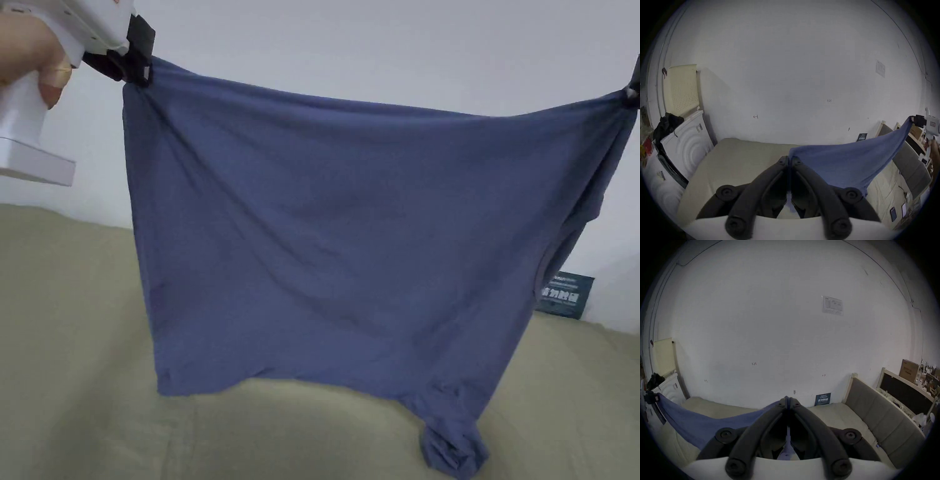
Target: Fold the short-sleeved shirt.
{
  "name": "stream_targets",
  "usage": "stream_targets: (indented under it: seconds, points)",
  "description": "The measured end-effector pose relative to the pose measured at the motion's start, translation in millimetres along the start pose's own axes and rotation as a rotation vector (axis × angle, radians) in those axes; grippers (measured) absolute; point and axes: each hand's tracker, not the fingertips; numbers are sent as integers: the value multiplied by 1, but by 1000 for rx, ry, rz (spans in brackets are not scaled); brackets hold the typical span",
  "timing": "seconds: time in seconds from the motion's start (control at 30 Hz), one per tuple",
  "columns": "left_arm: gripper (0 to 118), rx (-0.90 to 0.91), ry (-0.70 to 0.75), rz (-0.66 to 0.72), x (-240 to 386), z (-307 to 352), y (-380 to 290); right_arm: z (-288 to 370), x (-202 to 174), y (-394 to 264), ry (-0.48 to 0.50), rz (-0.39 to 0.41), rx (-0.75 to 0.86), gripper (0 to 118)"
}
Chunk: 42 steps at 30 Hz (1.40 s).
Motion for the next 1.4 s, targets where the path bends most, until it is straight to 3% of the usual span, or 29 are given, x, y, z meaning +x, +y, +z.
stream_targets:
  seconds: [0.13,0.23,0.77,0.87,1.03,1.17,1.4]
  points:
    - [3,1,-6,-9,4,3,-15,19,-7,-27,26,13,-38,2]
    - [3,-6,-26,6,2,6,-39,-4,12,-44,43,11,-103,2]
    - [3,-184,-87,65,-30,47,-222,72,61,-218,98,29,-290,2]
    - [3,-223,-99,105,-29,58,-255,93,68,-252,100,-28,-336,2]
    - [3,-341,-107,182,-32,82,-312,131,82,-305,79,-34,-434,2]
    - [3,-378,-110,177,-32,110,-362,169,96,-345,84,-122,-506,2]
    - [3,-424,-137,215,-42,139,-432,227,107,-410,66,-150,-528,2]
